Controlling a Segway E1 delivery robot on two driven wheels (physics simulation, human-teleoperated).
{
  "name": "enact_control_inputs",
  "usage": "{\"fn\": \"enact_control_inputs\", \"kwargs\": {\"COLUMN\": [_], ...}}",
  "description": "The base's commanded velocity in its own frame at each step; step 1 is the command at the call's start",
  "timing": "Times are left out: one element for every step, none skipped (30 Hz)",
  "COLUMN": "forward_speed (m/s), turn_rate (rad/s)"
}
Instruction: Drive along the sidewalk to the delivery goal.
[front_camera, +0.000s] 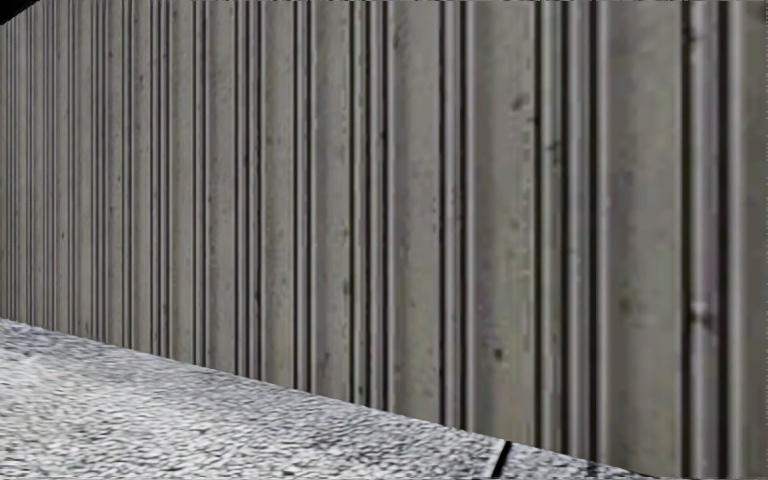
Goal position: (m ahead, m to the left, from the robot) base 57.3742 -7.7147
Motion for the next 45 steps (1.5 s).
{"fn": "enact_control_inputs", "kwargs": {"forward_speed": [0.99,0.99,0.99,0.99,0.99,0.99,0.99,0.99,0.99,0.99,0.99,0.99,0.99,0.99,0.99,0.99,0.99,0.99,0.99,0.99,1.0,1.05,1.12,1.12,1.14,1.15,1.15,1.15,1.15,1.16,1.17,1.17,1.17,1.17,1.17,1.17,1.17,1.17,1.17,1.17,1.17,1.17,1.17,1.17,1.17], "turn_rate": [0.91,0.91,0.91,0.91,0.92,0.92,0.92,0.92,0.92,0.92,0.92,0.92,0.92,0.92,0.92,0.92,0.92,0.92,0.92,0.92,0.92,0.92,0.92,0.92,0.92,0.92,0.92,0.92,0.92,0.92,0.92,0.9,0.81,0.0,0.0,0.0,0.0,0.0,0.0,0.0,0.0,0.0,0.0,0.0,0.0]}}
